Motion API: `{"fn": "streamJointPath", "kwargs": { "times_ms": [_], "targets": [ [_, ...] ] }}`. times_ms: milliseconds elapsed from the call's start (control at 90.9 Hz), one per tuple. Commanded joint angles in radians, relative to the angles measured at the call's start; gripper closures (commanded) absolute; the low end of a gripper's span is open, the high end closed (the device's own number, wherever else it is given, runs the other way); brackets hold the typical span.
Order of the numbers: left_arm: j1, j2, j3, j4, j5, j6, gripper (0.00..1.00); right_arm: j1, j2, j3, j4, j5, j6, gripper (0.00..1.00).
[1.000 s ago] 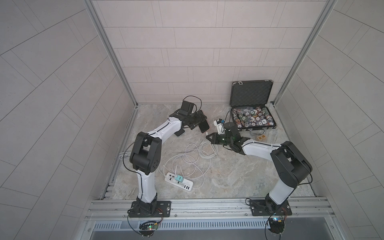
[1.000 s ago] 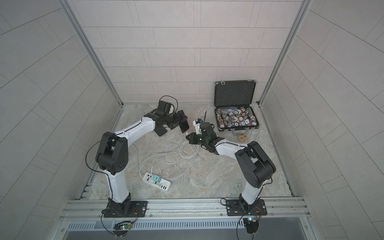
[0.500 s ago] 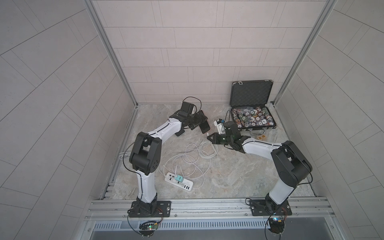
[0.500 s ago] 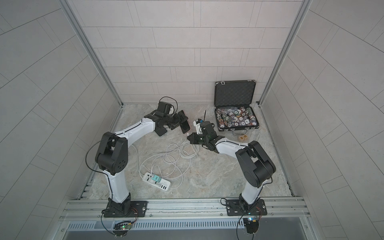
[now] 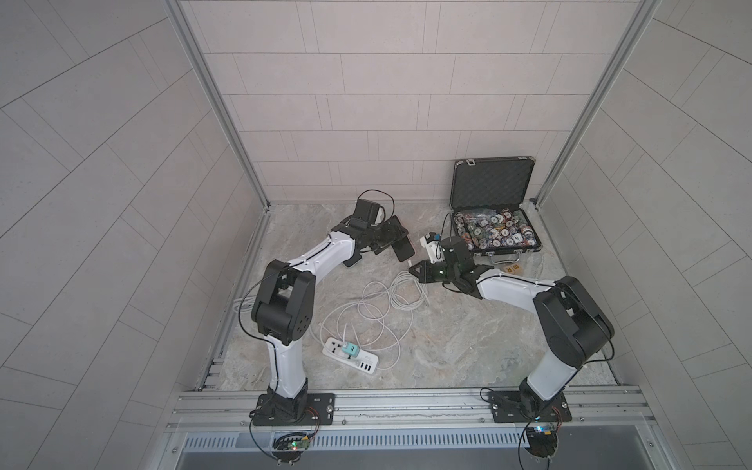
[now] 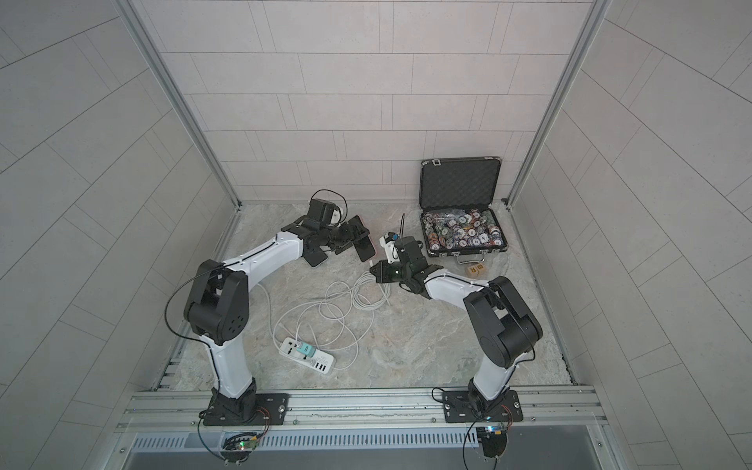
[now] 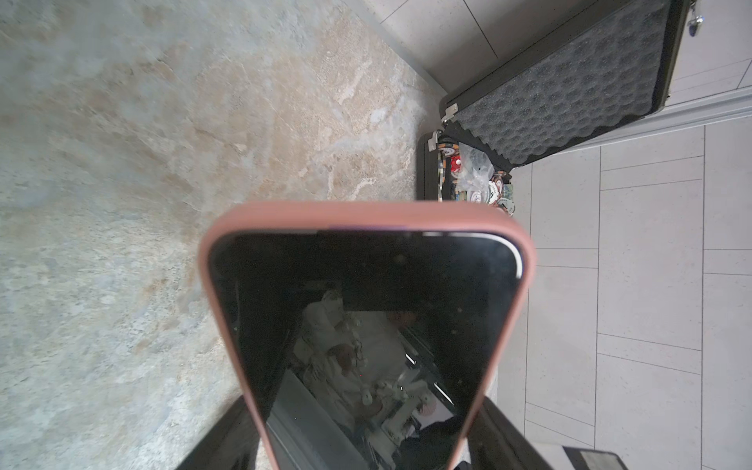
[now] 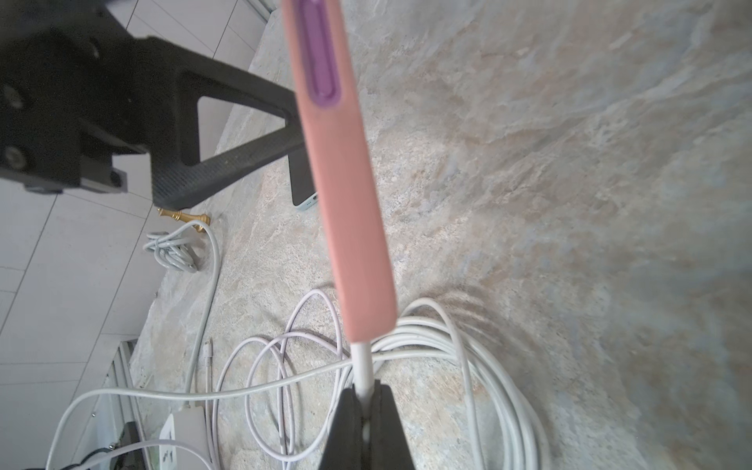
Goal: Plug the charging cable into the phone
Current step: Insert the charging cable into the phone.
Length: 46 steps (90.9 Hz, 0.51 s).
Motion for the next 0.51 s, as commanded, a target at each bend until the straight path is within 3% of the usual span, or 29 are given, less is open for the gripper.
{"fn": "streamJointPath", "kwargs": {
  "times_ms": [0, 495],
  "targets": [
    [-0.025, -0.036, -0.001, -0.022, 0.109, 0.039, 0.64, -0.008, -0.06, 0.006, 0.071, 0.0, -0.102, 1.0],
    [-0.028, -0.043, -0.011, -0.032, 0.08, 0.08, 0.7, -0.035, -0.078, 0.009, 0.02, 0.027, -0.113, 1.0]
  ]
}}
